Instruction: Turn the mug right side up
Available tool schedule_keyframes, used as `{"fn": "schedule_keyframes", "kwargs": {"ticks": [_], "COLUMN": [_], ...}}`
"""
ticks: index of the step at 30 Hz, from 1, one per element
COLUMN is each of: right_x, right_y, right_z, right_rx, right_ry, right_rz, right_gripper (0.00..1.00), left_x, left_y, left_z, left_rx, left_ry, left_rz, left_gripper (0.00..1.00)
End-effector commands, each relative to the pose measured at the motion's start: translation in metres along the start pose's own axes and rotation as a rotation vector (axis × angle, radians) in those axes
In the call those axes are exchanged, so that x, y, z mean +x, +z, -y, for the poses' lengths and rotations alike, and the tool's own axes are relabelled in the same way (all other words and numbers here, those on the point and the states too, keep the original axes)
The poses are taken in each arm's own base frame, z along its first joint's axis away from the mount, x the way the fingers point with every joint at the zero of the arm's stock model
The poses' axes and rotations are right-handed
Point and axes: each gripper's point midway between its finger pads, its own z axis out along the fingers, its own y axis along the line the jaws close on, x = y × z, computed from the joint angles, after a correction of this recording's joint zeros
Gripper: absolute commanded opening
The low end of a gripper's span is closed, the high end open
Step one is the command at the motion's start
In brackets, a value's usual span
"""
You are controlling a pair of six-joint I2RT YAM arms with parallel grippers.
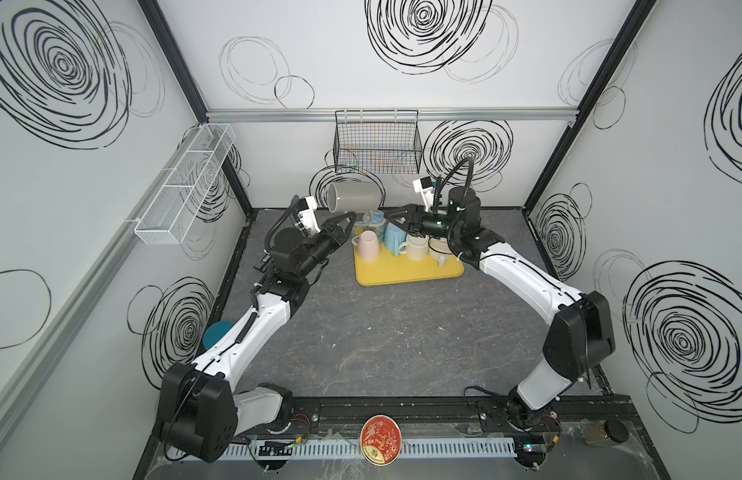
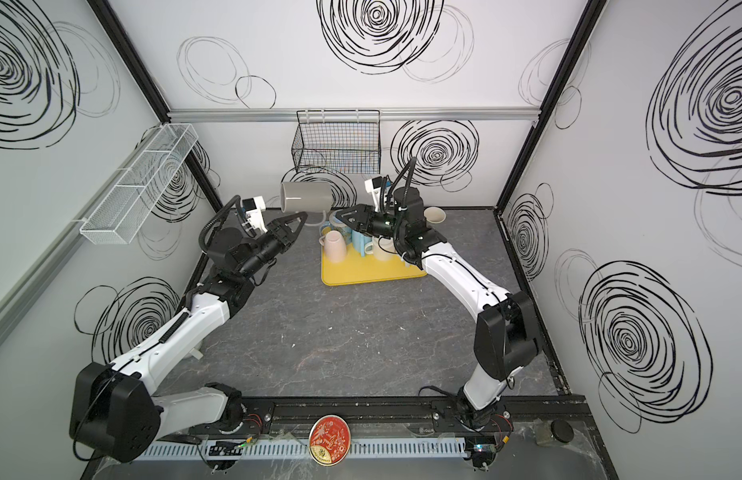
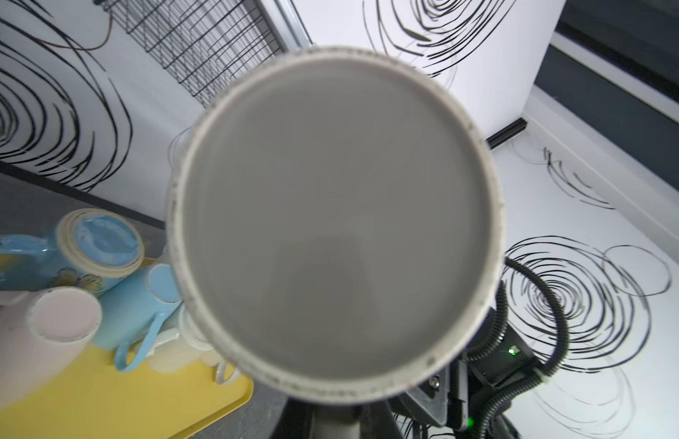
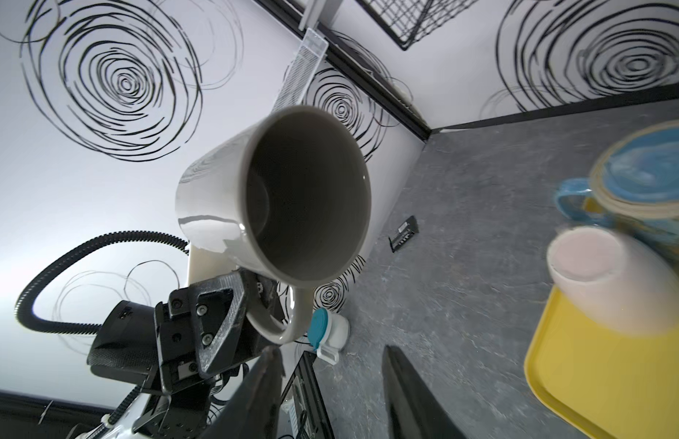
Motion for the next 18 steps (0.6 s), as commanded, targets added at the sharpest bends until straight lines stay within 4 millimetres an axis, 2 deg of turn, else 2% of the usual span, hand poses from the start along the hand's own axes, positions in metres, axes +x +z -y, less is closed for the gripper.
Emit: {"fn": "schedule_keyframes", "kwargs": {"ticks": [1, 12, 18], "right_x": [-0.003, -0.012, -0.011], "right_y": [0.009, 0.02, 0.012], "right_z": [-0.028, -0.043, -0.038], "right_rx": [-0.115, -0.203, -0.184], "right_ry": [-0.023, -0.014, -0.006], "right_rz": [-0.027, -0.055, -0.031], "right_gripper": [0.47, 0.48, 0.47], "left_x": [-0.031, -0.031, -0.039], "left_y": [-0.015, -0.012, -0.013], "left_z": [0.078, 0.077, 0.07], "left_rx": [0.295, 0.328, 0.305], "left_ry": [0.049, 0.001, -0.019], "left_rz": [0.107, 0.104, 0.142], "left_gripper": [0.0, 0.0, 0.0]}}
